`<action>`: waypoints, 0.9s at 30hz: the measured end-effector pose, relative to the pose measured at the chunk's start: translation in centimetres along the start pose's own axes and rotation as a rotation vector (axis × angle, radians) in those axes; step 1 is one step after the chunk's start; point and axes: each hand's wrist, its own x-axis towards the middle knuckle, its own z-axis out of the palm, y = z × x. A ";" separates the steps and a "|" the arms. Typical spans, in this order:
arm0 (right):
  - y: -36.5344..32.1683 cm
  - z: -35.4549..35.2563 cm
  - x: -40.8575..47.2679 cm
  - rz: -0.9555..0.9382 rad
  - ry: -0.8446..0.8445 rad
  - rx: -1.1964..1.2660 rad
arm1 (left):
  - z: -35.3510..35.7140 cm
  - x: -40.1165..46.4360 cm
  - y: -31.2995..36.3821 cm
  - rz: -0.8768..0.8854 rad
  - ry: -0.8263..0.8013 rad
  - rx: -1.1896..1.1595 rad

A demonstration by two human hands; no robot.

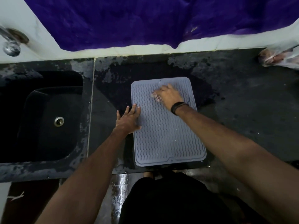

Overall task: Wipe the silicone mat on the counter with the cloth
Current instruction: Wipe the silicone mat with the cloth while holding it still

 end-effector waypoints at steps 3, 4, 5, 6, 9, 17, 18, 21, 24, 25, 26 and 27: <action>4.6 -0.9 1.2 0.186 -0.016 -0.080 | -0.1 0.0 0.3 0.017 0.064 0.042; 5.1 -1.0 1.6 0.230 -0.012 -0.101 | 0.0 0.1 0.5 0.022 0.104 0.036; 4.8 -1.2 1.9 0.255 -0.004 -0.092 | 0.1 0.2 0.7 0.022 0.139 0.005; 4.1 -1.2 2.3 0.262 0.001 -0.059 | 0.1 0.3 0.9 0.017 0.155 -0.037; -0.1 -1.0 4.1 0.241 0.005 0.019 | 0.3 0.7 1.6 -0.008 0.136 -0.057; -6.1 0.1 7.2 -0.133 0.000 -0.044 | 0.3 1.2 1.9 -0.106 0.118 -0.062; -4.9 0.2 7.2 -0.148 0.010 -0.076 | 0.4 1.1 1.7 -0.104 0.119 -0.070; 0.6 0.1 6.3 -0.071 0.029 -0.136 | 0.4 1.1 1.5 -0.099 0.114 -0.086; 6.0 -0.1 5.0 0.088 0.051 -0.171 | 0.5 1.1 1.5 -0.104 0.126 -0.087; 6.8 -0.3 4.8 0.149 0.041 -0.183 | 0.5 1.2 1.5 -0.103 0.128 -0.085; 6.9 -0.6 4.9 0.201 0.027 -0.191 | 0.5 1.2 1.5 -0.102 0.128 -0.081; 6.5 -0.9 5.2 0.243 0.012 -0.187 | 0.5 1.2 1.5 -0.099 0.127 -0.075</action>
